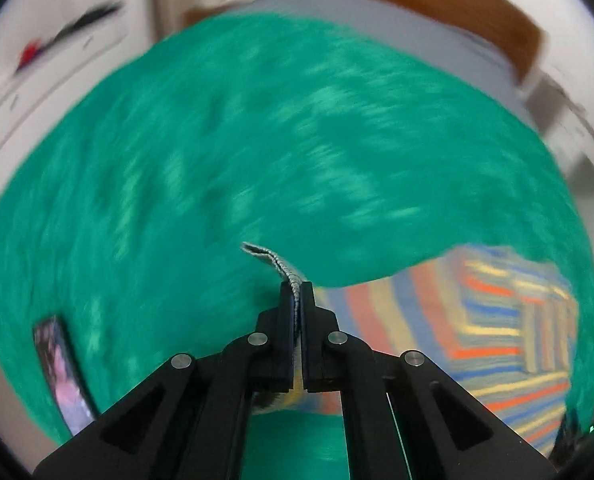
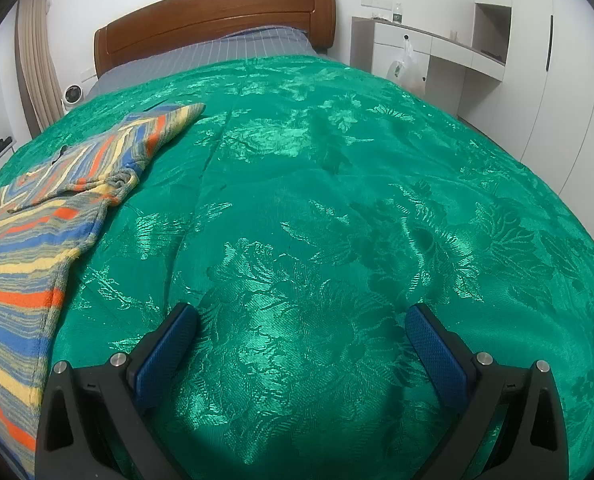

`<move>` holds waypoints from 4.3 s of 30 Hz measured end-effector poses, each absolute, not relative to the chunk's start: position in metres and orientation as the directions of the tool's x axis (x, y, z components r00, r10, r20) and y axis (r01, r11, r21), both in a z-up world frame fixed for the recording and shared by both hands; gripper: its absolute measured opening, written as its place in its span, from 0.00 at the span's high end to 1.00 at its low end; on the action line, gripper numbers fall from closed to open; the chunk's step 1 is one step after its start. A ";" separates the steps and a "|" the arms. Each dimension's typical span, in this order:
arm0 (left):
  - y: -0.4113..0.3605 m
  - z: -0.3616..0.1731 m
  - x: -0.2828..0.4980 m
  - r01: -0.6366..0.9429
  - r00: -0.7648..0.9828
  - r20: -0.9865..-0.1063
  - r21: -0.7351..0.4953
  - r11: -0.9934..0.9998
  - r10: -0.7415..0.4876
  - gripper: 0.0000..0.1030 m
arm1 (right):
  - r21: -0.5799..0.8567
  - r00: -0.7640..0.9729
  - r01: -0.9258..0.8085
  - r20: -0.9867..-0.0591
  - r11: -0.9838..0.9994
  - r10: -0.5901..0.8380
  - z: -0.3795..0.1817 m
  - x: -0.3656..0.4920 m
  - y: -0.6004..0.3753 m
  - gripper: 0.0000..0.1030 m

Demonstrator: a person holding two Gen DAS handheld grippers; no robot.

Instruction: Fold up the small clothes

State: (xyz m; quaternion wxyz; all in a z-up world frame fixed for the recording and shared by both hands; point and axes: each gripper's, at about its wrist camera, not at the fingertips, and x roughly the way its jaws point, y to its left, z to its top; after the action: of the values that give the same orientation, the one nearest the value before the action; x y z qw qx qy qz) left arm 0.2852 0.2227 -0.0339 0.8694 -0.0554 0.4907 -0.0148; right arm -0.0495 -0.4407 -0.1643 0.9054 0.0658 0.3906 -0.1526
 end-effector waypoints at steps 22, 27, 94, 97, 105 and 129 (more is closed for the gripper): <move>-0.062 -0.038 0.274 0.383 0.378 -0.849 -0.220 0.897 -0.370 0.32 | 0.004 0.654 0.326 -0.723 0.945 -0.222 -0.163 -0.051 -0.441 0.00; 0.026 -0.059 0.276 0.235 0.410 -0.877 -0.166 0.958 -0.252 0.26 | 0.004 0.659 0.326 -0.718 0.945 -0.224 -0.163 -0.052 -0.440 0.00; 0.070 -0.038 0.001 0.176 0.718 -0.681 -0.018 0.984 -0.141 0.07 | -0.262 0.618 0.351 -0.657 0.899 -0.432 -0.002 -0.137 -0.323 0.00; 0.068 -0.035 -0.006 0.179 0.727 -0.675 0.005 0.984 -0.129 0.07 | -0.276 0.627 0.353 -0.639 0.894 -0.445 0.005 -0.142 -0.315 0.01; 0.067 -0.031 -0.019 0.166 0.738 -0.666 0.027 0.986 -0.106 0.06 | -0.306 0.644 0.346 -0.610 0.887 -0.462 0.014 -0.150 -0.303 0.00; 0.041 -0.072 -0.067 0.214 0.703 -0.688 -0.037 0.976 -0.180 0.04 | -0.220 0.720 0.282 -0.594 0.934 -0.358 -0.026 -0.187 -0.244 0.00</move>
State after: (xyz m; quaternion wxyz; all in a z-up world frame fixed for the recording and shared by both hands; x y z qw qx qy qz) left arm -0.0674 0.0413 -0.0715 0.9224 0.0229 0.3704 -0.1070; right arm -0.1868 -0.2438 -0.0262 0.9257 -0.0571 0.3316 -0.1727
